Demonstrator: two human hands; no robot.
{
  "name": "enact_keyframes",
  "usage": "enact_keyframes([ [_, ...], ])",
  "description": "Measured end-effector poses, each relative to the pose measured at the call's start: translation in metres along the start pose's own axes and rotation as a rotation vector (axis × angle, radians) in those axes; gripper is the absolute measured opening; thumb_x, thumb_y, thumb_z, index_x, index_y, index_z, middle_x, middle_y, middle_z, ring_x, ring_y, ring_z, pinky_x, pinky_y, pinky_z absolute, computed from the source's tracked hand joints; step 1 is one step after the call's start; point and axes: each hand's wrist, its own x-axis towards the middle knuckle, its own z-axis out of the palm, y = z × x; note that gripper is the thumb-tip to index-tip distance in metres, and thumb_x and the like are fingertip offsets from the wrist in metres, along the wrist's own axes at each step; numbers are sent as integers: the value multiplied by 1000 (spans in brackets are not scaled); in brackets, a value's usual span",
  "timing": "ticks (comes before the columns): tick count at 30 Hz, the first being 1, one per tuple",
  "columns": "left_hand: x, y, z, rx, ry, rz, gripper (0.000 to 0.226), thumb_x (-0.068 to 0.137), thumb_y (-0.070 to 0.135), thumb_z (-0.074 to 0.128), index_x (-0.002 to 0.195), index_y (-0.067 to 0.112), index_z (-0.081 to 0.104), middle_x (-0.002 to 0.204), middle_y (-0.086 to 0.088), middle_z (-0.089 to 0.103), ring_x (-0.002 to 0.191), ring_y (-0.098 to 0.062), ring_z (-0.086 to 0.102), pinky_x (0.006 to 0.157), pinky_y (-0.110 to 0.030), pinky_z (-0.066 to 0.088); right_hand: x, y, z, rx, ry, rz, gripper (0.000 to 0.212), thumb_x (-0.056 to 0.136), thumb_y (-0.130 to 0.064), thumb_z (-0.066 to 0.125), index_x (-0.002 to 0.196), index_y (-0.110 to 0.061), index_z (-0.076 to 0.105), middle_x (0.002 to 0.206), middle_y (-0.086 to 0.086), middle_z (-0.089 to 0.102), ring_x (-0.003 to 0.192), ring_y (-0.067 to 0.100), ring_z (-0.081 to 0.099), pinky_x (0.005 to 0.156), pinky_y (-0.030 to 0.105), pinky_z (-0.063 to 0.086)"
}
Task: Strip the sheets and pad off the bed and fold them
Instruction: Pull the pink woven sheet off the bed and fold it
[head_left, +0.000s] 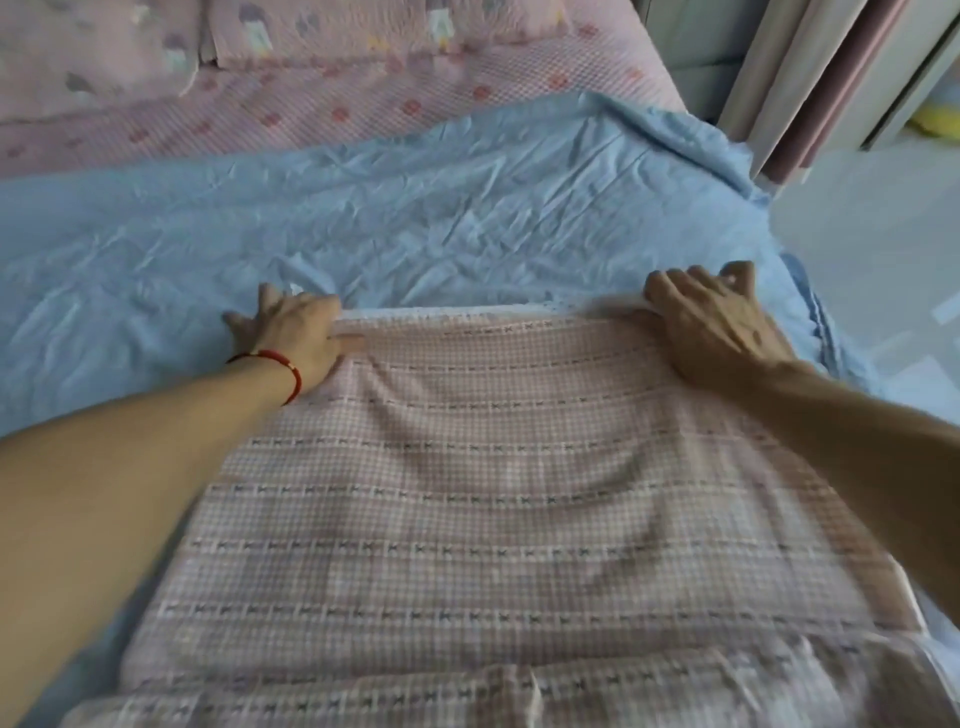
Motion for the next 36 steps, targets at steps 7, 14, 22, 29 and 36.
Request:
enact_keyframes([
  [7,25,-6,15,22,-49,-194,21,90,31,56,111,30,52,120,-14,57,124,-37,31,102,-74,26,37,-7,26,66,-214,271,50,99,-66,38,105,-17,49,107,18,66,108,39,57,92,52,39],
  [14,32,13,71,175,226,-228,52,94,7,29,143,24,32,148,-24,27,139,-45,21,100,-87,11,33,-3,65,17,-20,222,45,102,-57,37,105,-13,48,109,15,62,107,38,54,93,53,39],
  [22,-64,26,26,263,117,-69,61,101,18,32,159,23,11,165,-16,9,150,-41,4,112,-76,11,-5,-24,26,70,-284,253,57,108,-45,22,160,-24,14,162,9,28,147,36,26,120,57,15],
  [29,-250,-61,-22,-555,-52,-35,55,89,57,57,123,15,61,120,-12,66,114,-30,59,102,-39,44,-184,-14,-135,507,-379,352,77,86,-81,27,128,-29,64,125,-3,69,106,25,66,90,36,45],
  [36,-346,-88,-15,-856,-293,-254,35,83,27,81,113,36,64,117,2,69,88,7,67,76,-3,48,-261,-32,-167,804,-635,700,71,59,-73,80,106,-22,66,91,-4,74,88,22,72,75,36,55],
])
